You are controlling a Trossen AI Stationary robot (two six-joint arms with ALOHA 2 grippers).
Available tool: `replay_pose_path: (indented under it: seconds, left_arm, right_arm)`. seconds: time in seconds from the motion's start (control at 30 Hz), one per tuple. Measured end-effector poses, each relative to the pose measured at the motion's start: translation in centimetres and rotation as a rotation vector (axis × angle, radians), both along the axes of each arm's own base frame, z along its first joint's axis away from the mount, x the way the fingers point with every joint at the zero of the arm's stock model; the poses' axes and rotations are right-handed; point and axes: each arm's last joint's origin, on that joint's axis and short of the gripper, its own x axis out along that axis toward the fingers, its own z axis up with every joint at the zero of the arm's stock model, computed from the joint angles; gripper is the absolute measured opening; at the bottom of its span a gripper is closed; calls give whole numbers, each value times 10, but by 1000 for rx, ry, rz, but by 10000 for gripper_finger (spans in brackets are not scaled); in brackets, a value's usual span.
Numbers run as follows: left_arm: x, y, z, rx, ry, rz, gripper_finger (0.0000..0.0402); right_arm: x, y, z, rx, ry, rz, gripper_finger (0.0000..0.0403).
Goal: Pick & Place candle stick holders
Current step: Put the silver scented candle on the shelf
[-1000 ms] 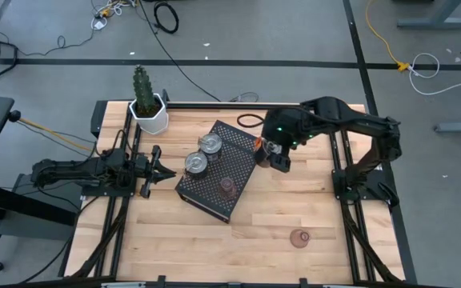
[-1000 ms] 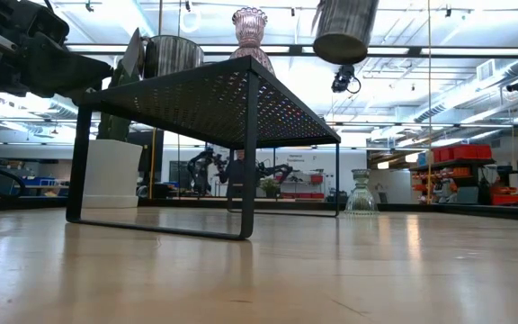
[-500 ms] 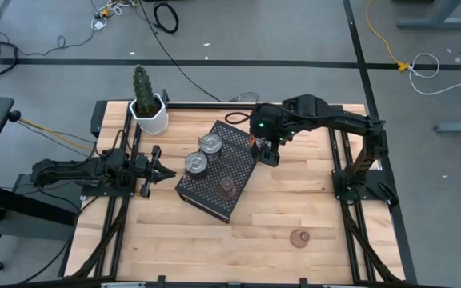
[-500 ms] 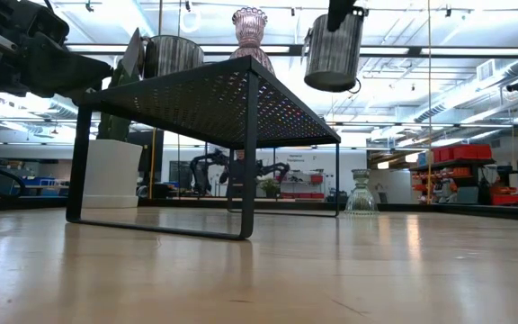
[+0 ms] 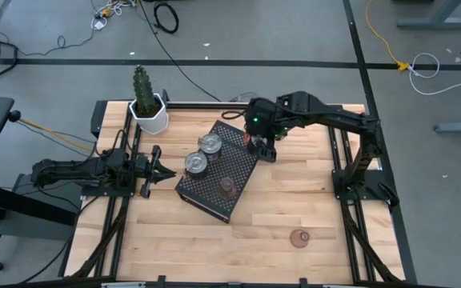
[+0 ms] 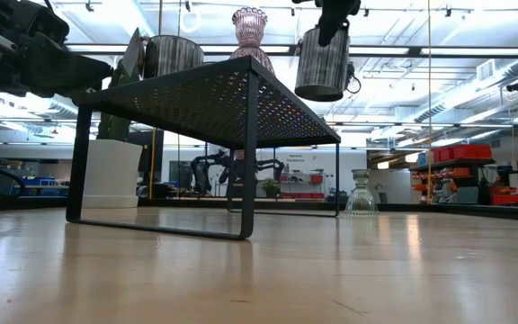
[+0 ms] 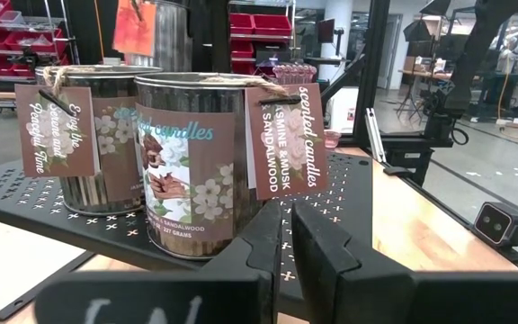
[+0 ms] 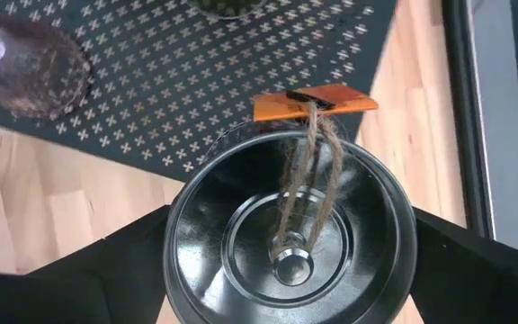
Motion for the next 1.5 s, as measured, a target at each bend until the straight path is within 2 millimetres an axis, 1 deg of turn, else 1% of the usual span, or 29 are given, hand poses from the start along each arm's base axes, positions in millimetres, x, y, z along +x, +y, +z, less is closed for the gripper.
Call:
replay_pose_path:
  seconds: [0.17,0.43,0.87,1.13,1.5]
  left_arm:
    - [0,0,0,0,0,0,34]
    - [0,0,0,0,0,0,34]
    - [0,0,0,0,-3,-1,34]
    - [0,0,0,0,-2,-1,34]
    - [0,0,0,0,-3,0,34]
  right_arm:
    - [9,-1,-7,-28,12,112,364]
    - [24,-3,-18,-62,7,190,364]
    - [43,-8,-39,-75,38,222,364]
    - [47,-14,-44,-144,63,210,364]
    - [48,-15,-43,-134,48,216,364]
